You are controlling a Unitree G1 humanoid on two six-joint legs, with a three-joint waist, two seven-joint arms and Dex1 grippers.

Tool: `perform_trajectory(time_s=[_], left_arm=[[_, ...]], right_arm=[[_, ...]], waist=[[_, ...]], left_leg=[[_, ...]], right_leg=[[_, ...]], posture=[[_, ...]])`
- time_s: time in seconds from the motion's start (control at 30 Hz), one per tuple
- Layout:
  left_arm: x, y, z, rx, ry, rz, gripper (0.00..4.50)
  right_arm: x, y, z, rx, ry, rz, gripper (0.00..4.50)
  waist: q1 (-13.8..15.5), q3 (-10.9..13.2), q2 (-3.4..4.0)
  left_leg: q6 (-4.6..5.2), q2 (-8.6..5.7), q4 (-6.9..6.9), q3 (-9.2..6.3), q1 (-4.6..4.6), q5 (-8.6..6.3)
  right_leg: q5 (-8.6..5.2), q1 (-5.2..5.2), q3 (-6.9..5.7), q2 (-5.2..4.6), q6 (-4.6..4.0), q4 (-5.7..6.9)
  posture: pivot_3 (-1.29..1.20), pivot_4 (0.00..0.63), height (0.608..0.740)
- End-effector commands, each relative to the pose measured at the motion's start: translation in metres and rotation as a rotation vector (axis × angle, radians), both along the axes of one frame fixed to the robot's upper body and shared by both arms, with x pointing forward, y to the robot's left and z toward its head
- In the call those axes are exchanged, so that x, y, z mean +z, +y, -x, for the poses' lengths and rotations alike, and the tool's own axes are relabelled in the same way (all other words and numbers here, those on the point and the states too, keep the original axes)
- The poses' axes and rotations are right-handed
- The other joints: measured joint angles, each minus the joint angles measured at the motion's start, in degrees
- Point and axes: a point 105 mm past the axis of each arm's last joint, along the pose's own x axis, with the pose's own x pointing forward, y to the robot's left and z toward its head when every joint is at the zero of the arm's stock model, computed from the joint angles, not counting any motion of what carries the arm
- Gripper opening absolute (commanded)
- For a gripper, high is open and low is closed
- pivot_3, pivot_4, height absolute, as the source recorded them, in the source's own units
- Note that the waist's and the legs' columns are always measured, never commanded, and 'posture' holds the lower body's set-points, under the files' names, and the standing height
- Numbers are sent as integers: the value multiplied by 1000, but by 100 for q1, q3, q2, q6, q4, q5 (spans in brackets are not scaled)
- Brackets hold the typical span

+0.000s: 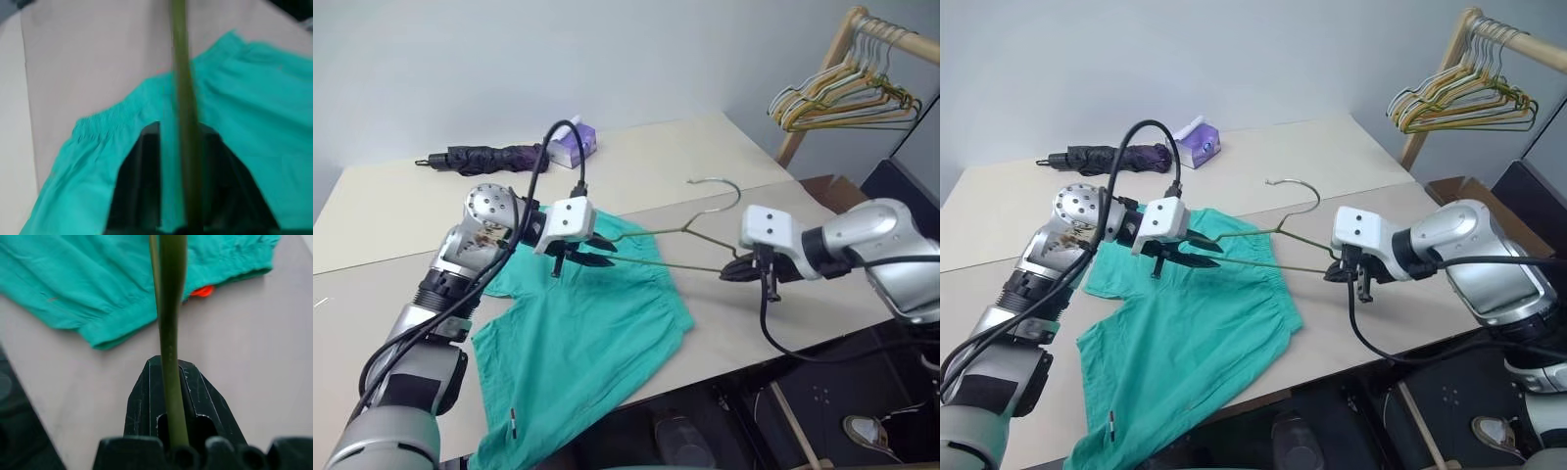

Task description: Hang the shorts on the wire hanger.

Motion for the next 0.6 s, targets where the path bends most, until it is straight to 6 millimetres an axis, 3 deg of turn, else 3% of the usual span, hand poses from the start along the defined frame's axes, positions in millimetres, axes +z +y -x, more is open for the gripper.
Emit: perform_trajectory(time_s=[0.03, 0.23, 0.37, 0.47, 0.6], left_arm=[[17, 19, -9, 93, 9, 133, 2558], [23, 42, 2, 175, 102, 246, 4401], [26, 49, 21, 158, 143, 315, 4459], [23, 52, 29, 164, 138, 310, 4459], [24, 52, 31, 185, 116, 312, 4459]], right_arm=[[5, -13, 15, -73, 44, -60, 0], [-19, -41, 41, -334, 293, -210, 0], [-36, -54, 51, -538, 517, -290, 0], [-51, -60, 49, -674, 674, -324, 0], [-59, -62, 35, -756, 720, -379, 0]], waist=[[39, 0, 0], [58, 0, 0], [77, 0, -1], [103, 1, -2], [218, 2, 0]], left_leg=[[0, 0, 3, 1, 1, 0], [0, 1, 5, 2, 6, 0], [0, 1, 6, 1, 5, 0], [0, 2, 6, 1, 9, 0], [0, 1, 6, 5, 11, 0]], right_leg=[[-1, 0, 1, 0, 1, 1], [-1, 5, 1, 1, 2, 6], [-1, 6, 1, 1, 1, 5], [0, 9, 2, 3, 1, 3], [0, 10, 5, 5, -1, 0]], posture=[[-202, 37, 740], [-188, 47, 740], [-182, 54, 740], [-172, 66, 740], [-151, 71, 740]])
